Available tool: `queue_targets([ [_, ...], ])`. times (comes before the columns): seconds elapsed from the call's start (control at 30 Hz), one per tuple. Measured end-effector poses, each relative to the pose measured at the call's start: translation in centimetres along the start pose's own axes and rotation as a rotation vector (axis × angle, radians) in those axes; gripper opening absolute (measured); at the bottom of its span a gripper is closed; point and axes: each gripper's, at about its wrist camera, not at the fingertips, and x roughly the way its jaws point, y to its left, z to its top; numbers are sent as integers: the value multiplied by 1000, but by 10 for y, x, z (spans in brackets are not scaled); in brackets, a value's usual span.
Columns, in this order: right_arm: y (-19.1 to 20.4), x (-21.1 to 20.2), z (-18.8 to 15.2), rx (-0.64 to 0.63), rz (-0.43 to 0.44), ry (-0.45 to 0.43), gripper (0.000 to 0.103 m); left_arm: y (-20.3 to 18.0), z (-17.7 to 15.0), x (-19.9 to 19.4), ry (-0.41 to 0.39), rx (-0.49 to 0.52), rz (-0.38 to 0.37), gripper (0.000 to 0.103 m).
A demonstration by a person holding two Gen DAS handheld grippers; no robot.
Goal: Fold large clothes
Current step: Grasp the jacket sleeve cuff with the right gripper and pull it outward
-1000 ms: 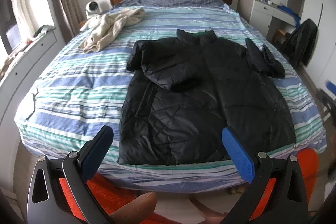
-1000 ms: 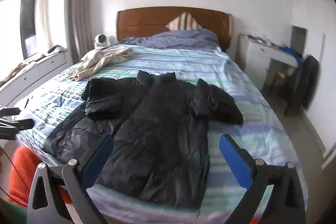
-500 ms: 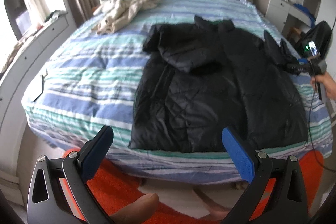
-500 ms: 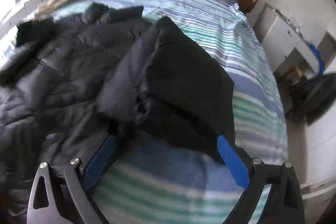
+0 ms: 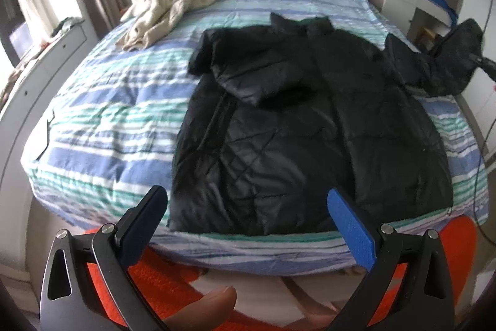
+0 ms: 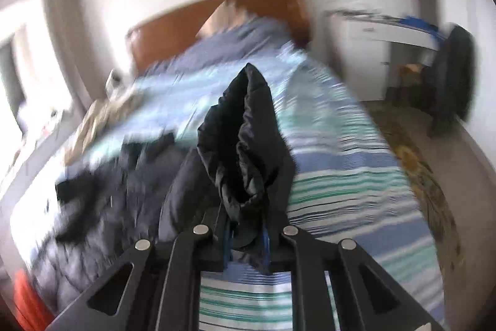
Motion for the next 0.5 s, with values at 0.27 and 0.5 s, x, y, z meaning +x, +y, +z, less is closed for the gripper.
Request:
queue_targets([
  [0.27, -107, -36, -87, 394, -213, -52, 14, -7, 0, -1, 1, 24, -15, 103],
  [0.5, -155, 4, -180, 651, -325, 71, 14, -7, 3, -14, -34, 42, 37, 103],
])
